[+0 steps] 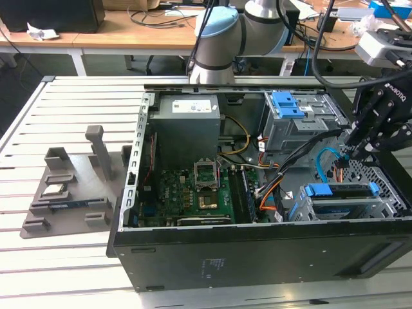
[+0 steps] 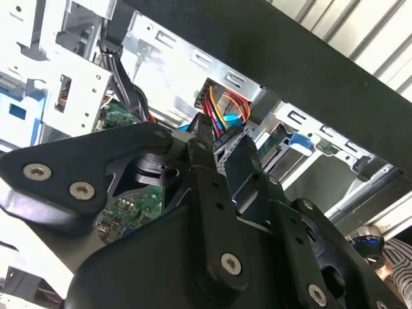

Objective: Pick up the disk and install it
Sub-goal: 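Insert the first disk wire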

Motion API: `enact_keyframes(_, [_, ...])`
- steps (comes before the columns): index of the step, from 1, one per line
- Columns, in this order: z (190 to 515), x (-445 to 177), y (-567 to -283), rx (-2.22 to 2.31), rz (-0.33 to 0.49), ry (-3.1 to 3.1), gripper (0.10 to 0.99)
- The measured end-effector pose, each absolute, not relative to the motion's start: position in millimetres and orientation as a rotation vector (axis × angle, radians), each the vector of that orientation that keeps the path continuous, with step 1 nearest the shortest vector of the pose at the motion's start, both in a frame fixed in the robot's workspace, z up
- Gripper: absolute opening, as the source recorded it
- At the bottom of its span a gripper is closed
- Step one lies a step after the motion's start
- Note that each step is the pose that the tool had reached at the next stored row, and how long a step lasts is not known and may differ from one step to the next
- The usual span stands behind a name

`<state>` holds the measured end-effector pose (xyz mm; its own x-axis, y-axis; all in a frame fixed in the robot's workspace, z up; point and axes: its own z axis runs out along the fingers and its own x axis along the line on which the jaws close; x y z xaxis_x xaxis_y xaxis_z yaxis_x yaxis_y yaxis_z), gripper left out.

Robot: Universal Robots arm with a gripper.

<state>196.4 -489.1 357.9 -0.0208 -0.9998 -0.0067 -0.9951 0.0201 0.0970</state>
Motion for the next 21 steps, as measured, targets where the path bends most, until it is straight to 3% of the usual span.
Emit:
enact_keyframes(11, [353.4,196.4,-489.1,2.143,-0.092,-2.189,0.361])
enact_keyframes(13, [353.4,196.4,-489.1,2.143,-0.092,-2.189,0.282])
enact_keyframes(14, [353.3,196.4,-489.1,2.143,-0.092,-2.189,0.169])
enact_keyframes(21, [353.0,193.2,-495.4,2.142,-0.09,-2.188,0.169])
